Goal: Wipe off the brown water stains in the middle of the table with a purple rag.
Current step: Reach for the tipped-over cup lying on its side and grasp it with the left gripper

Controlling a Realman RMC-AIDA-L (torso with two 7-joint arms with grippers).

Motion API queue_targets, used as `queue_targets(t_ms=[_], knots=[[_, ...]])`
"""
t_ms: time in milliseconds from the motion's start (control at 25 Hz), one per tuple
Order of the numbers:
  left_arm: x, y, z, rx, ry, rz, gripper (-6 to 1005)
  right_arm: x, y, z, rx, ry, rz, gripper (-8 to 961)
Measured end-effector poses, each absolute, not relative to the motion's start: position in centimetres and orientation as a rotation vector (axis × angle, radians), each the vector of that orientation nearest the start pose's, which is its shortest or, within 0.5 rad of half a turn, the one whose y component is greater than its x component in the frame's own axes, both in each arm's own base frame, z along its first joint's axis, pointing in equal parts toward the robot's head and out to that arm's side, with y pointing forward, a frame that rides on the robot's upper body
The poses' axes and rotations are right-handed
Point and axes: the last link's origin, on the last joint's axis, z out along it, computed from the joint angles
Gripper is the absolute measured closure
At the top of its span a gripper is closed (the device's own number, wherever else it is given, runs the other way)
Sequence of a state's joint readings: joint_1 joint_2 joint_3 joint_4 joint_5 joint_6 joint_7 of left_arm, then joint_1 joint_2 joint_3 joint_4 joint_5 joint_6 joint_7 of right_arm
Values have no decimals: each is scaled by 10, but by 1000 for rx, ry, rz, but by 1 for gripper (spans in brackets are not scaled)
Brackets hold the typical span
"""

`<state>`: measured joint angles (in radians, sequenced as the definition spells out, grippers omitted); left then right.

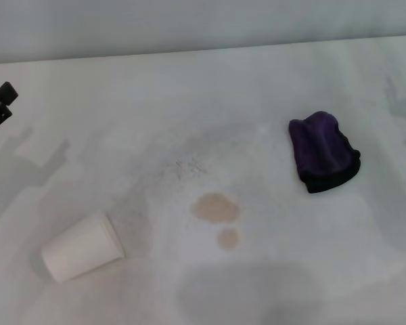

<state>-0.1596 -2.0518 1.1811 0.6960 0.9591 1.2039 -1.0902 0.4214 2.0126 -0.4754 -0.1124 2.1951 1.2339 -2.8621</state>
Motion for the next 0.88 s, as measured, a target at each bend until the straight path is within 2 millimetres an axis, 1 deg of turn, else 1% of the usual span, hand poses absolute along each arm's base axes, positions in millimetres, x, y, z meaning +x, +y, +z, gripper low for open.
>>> queue_targets(t_ms=[240,480,640,880], knots=[[-304,302,44,-2022,-644,-975,124,372,328,64,-1505,437,607,497],[-297,305,49,-2060,-636,-926,123,372,326,60,-1507,451,611,497],[-291,312,50,-2108,-653,-869,124,372,326,60,-1499,454,614,498],[-275,319,55,-2213,-685,-762,123,372,328,63,-1483,456,617,498]])
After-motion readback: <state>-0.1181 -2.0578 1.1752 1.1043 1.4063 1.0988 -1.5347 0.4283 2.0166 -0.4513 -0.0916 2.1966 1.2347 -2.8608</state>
